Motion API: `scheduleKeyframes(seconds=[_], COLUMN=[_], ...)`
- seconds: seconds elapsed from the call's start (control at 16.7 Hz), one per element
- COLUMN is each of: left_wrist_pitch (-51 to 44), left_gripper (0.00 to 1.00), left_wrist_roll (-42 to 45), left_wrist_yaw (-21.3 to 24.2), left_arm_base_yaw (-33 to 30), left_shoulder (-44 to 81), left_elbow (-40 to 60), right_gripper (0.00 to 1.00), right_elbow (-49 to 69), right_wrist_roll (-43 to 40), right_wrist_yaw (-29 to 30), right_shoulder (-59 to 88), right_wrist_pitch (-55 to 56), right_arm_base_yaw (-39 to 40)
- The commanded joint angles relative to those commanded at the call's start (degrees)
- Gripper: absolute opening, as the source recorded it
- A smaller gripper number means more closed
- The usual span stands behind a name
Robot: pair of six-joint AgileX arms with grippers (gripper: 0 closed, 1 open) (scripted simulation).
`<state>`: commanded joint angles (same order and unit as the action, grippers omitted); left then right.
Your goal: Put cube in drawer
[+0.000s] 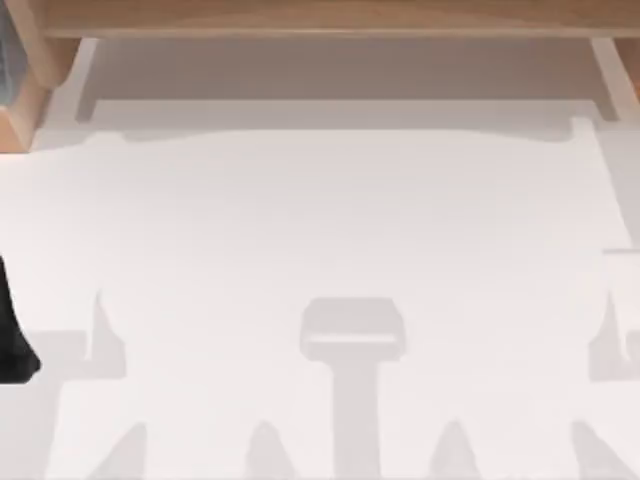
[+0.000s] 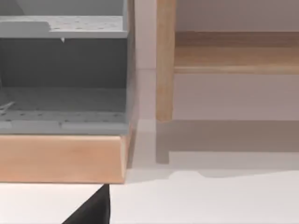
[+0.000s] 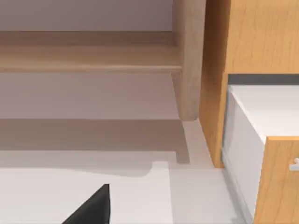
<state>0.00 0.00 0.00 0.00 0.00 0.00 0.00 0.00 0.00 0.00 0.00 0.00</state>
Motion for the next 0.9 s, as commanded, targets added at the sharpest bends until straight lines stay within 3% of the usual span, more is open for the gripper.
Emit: scheduleKeyframes(seconds=[0.42,0.9], left_wrist_pitch=[0.0,0.0], left_gripper=[1.00,1.00], left_wrist_roll=[0.0,0.0], left_wrist_yaw=[0.0,0.0], left_arm_base_yaw=[0.0,0.0], left_shoulder=[0.0,0.0], left_elbow=[0.0,0.0], right_gripper=[1.00,1.00], right_elbow=[8.5,41.4], right_wrist_roll=[-0.6,-0.5], right_wrist_yaw=[1.8,6.3], right_shoulder=[8.8,47.8], right_wrist_pitch=[1.2,2.8], right_arm_base_yaw=[1.4,8.3])
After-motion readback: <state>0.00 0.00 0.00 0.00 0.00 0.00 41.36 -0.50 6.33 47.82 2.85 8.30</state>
